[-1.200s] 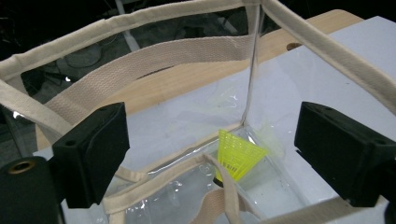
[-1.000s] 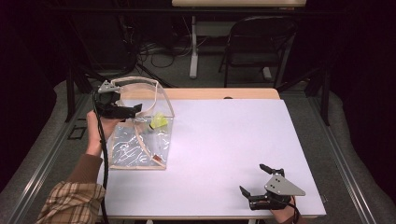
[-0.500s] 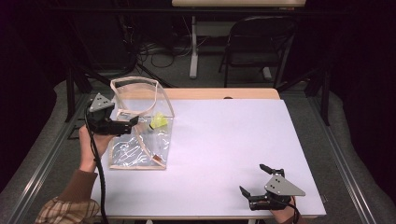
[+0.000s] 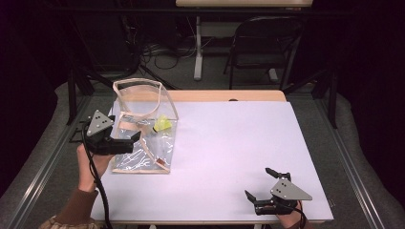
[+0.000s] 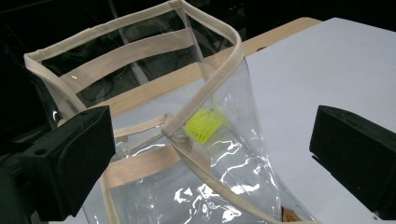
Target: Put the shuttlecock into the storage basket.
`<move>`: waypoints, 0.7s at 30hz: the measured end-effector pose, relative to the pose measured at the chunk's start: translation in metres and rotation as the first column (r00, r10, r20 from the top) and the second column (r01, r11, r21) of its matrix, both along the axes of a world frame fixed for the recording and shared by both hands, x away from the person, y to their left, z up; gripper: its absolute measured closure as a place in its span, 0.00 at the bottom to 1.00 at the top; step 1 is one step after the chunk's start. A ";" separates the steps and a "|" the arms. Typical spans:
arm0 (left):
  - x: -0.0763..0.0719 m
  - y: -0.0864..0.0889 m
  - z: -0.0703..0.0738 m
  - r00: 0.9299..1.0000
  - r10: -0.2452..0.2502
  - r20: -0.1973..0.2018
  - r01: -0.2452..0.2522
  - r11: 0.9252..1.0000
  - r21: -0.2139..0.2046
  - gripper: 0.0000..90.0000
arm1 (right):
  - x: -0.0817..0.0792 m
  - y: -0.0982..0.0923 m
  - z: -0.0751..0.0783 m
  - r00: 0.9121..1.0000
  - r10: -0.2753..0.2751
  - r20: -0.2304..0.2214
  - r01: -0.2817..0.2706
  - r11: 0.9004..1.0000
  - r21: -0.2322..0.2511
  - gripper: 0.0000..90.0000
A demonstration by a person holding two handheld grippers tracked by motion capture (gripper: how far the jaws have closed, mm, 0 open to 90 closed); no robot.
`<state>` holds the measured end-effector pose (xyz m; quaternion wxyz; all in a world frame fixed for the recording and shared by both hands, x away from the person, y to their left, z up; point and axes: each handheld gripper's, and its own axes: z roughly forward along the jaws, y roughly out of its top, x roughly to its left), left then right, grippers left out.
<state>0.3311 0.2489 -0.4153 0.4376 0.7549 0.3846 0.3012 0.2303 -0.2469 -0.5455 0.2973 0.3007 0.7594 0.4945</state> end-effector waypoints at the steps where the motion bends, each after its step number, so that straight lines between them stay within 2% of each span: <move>1: -0.002 0.000 -0.001 1.000 0.000 0.003 0.000 1.000 -0.001 0.00 | 0.000 0.000 0.000 1.000 -0.001 0.001 0.001 1.000 0.002 0.00; 8: -0.021 0.000 -0.011 0.999 0.000 0.032 0.001 1.000 -0.018 0.00 | 0.000 0.000 0.000 1.000 0.001 0.001 -0.001 1.000 -0.001 0.00; 12: -0.030 0.000 -0.019 0.999 0.002 0.042 -0.002 1.000 -0.008 0.00 | 0.000 0.000 0.000 1.000 0.001 0.001 -0.001 1.000 -0.001 0.00; 21: -0.046 0.004 -0.037 0.999 -0.001 0.038 0.003 0.999 -0.044 0.00 | 0.000 0.000 0.000 1.000 0.000 0.000 0.000 1.000 -0.003 0.00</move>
